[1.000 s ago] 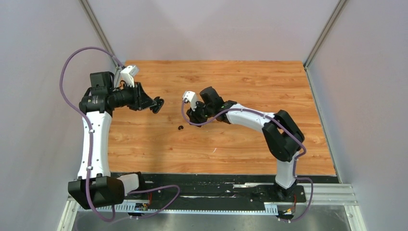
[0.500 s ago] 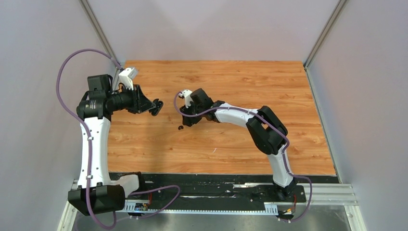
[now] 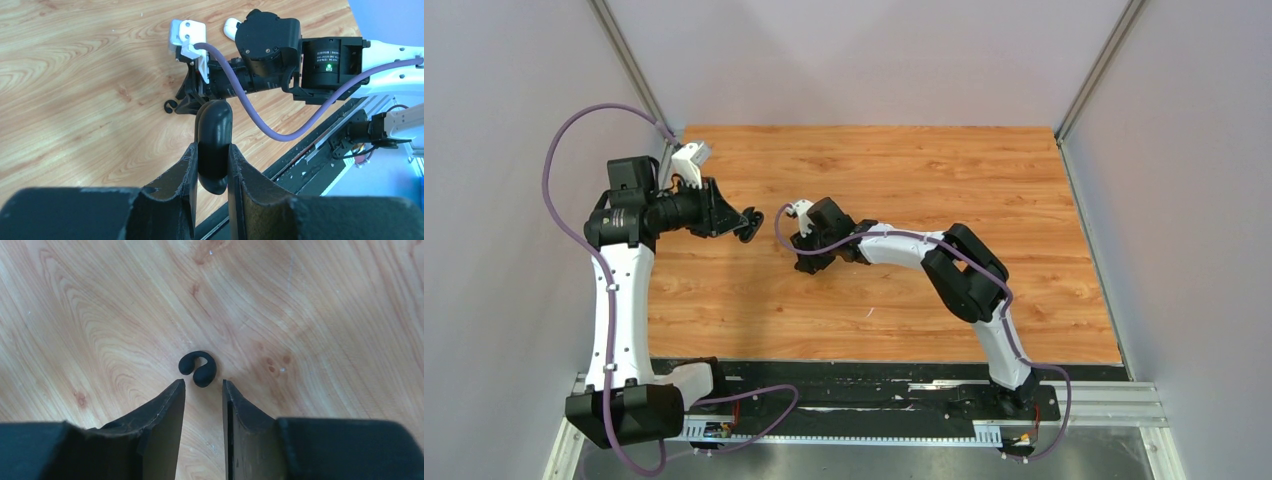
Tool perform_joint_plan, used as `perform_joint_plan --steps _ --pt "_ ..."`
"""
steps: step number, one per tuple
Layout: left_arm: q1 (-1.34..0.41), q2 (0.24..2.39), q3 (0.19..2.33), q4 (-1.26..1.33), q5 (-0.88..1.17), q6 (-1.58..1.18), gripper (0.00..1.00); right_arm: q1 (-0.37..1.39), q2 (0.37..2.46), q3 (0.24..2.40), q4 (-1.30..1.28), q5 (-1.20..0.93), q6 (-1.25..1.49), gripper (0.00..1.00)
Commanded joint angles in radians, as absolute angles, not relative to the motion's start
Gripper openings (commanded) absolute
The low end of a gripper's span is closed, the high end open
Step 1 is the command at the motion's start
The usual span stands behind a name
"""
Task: Insert the wireless bluetooth earbuds into the charging case
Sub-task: Adjust the earbud at the center of the board.
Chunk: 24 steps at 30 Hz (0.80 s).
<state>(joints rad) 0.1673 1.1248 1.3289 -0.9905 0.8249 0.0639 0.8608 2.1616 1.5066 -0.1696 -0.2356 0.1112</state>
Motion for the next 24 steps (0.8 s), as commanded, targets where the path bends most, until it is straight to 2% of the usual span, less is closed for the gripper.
perform_joint_plan --steps 1,7,10,12,14,15,19,24 --pt "0.175 1.097 1.318 -0.978 0.834 0.044 0.0 0.861 2.183 1.547 -0.134 -0.184 0.134 0.32" --pt "0.175 1.097 1.315 -0.97 0.833 0.038 0.0 0.861 2.209 1.558 -0.116 -0.186 0.117 0.31" --pt "0.175 1.097 1.315 -0.969 0.832 0.039 0.0 0.861 2.223 1.555 -0.101 -0.193 0.079 0.28" --pt "0.175 1.096 1.315 -0.969 0.833 0.038 0.0 0.861 2.227 1.549 -0.091 -0.201 0.042 0.18" --pt "0.175 1.096 1.317 -0.968 0.834 0.04 0.0 0.861 2.218 1.529 -0.083 -0.203 -0.012 0.04" --pt "0.176 1.096 1.317 -0.969 0.834 0.04 0.0 0.861 2.2 1.517 -0.075 -0.202 -0.046 0.0" --pt "0.175 1.098 1.316 -0.968 0.839 0.053 0.0 0.852 2.073 1.406 -0.052 -0.234 -0.185 0.0" --pt "0.175 1.114 1.305 -0.952 0.888 0.09 0.0 0.788 1.791 1.162 -0.086 -0.535 -0.529 0.0"
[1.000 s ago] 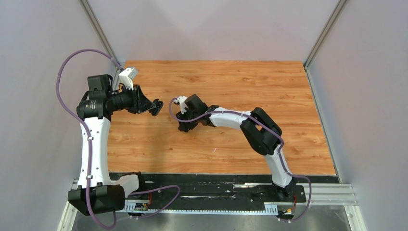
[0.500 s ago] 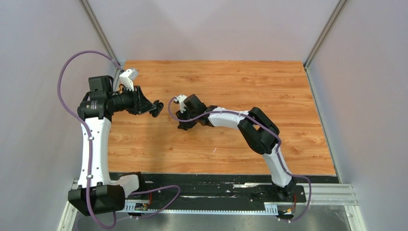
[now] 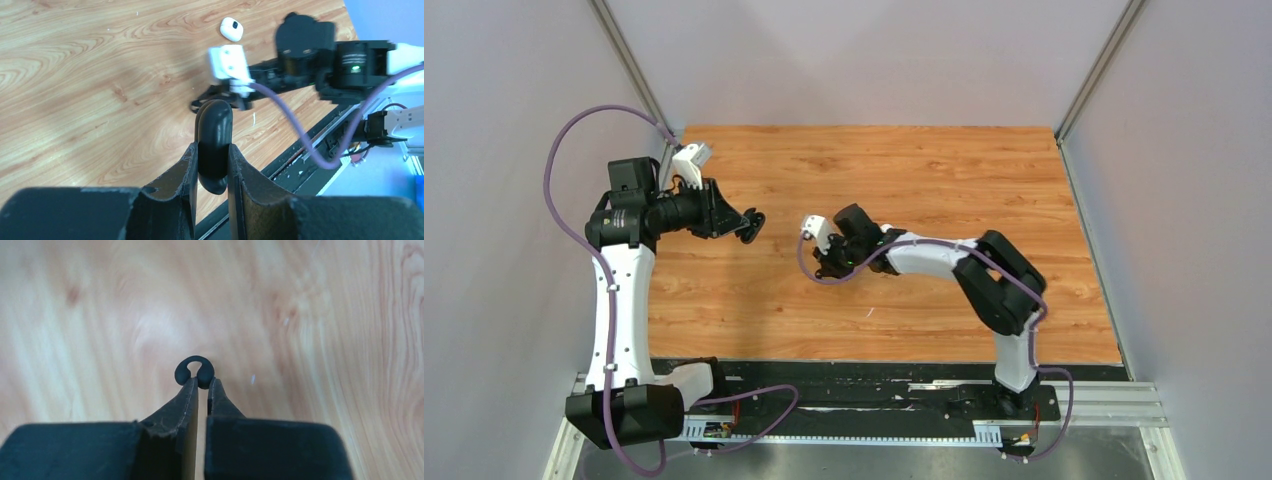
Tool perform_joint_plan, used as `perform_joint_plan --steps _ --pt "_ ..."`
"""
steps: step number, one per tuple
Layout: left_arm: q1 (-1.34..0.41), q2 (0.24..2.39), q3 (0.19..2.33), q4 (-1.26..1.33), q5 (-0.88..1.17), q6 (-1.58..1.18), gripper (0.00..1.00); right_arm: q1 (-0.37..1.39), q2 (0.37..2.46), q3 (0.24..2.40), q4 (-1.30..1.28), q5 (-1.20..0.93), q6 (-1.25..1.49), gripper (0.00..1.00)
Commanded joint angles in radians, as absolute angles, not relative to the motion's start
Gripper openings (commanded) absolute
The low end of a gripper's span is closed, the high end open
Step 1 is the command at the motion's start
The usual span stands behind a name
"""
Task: Insert the wireless bluetooth earbuds into the charging case
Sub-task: Adjust the earbud at the center of the board.
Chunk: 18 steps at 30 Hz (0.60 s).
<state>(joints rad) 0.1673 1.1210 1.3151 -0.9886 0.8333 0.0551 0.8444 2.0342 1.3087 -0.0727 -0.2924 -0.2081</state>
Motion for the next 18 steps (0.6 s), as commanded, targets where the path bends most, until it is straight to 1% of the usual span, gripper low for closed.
perform_joint_plan --steps 1,2,4,7,8,10,14,16,18 --pt "0.175 1.121 1.304 -0.952 0.891 0.096 0.0 0.767 1.733 1.102 -0.097 -0.608 -0.63 0.0" --pt "0.175 1.124 1.303 -0.951 0.898 0.107 0.0 0.745 1.669 1.039 -0.121 -0.698 -0.743 0.0" --pt "0.173 1.134 1.306 -0.952 0.908 0.117 0.0 0.705 1.566 0.95 -0.215 -0.786 -1.002 0.0" --pt "0.164 1.143 1.315 -0.953 0.915 0.119 0.0 0.627 1.471 0.901 -0.565 -0.881 -1.552 0.0" --pt "0.163 1.144 1.32 -0.954 0.916 0.122 0.0 0.597 1.456 0.896 -0.677 -0.883 -1.79 0.0" --pt "0.155 1.145 1.323 -0.959 0.916 0.124 0.0 0.547 1.453 0.906 -0.883 -0.854 -2.07 0.0" --pt "0.145 1.142 1.323 -0.96 0.915 0.125 0.0 0.489 1.534 0.979 -1.206 -0.768 -2.415 0.01" --pt "0.144 1.138 1.324 -0.961 0.915 0.122 0.0 0.482 1.579 1.0 -1.263 -0.748 -2.527 0.02" --pt "0.144 1.134 1.325 -0.963 0.912 0.12 0.0 0.482 1.608 1.007 -1.266 -0.736 -2.596 0.03"
